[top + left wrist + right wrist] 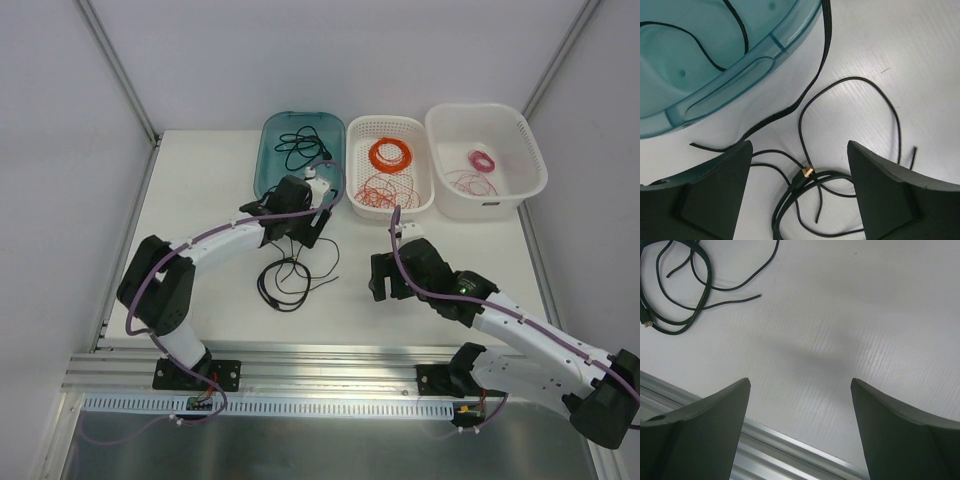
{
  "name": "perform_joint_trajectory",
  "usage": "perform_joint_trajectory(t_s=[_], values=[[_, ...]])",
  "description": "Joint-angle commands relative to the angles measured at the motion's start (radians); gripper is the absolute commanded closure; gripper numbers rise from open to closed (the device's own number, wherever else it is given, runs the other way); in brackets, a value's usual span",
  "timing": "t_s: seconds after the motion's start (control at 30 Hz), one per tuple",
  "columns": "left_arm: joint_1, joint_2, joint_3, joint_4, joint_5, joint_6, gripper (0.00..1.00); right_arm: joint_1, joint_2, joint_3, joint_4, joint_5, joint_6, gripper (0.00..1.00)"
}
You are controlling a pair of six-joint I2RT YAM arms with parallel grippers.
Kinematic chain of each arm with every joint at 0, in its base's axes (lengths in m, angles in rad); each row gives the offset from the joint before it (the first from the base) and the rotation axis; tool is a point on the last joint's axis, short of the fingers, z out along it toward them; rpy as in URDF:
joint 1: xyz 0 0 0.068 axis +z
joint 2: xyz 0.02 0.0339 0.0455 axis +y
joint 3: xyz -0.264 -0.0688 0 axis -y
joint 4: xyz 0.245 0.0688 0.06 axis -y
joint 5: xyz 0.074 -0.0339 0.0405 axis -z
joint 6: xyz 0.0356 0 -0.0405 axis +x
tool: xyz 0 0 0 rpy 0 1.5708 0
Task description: Untangle the cables
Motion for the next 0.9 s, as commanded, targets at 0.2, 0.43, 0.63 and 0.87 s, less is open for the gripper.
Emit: perform_joint_trajectory(t_s=[0.2, 0.43, 0.63, 0.87], values=[[-0.081, 0.140, 0.015, 0.174, -0.194, 0.267, 0.30, 0.005, -0.037, 0.036, -0.053, 0.034, 0.000, 0.14], [-0.085, 0.238, 0.048, 0.194, -0.227, 0.316, 0.40, 0.005, -0.034, 0.051, -0.079, 0.047, -0.002, 0.14], [-0.085, 0.296, 0.077, 0.225, -0.279, 0.341, 0.56, 0.005, -0.030, 0.062, -0.087, 0.046, 0.000, 0.14], [-0.096, 0.214, 0.058, 0.219, -0.309, 0.370, 0.97, 0.005, -0.031, 0.068, -0.096, 0.055, -0.003, 0.14]])
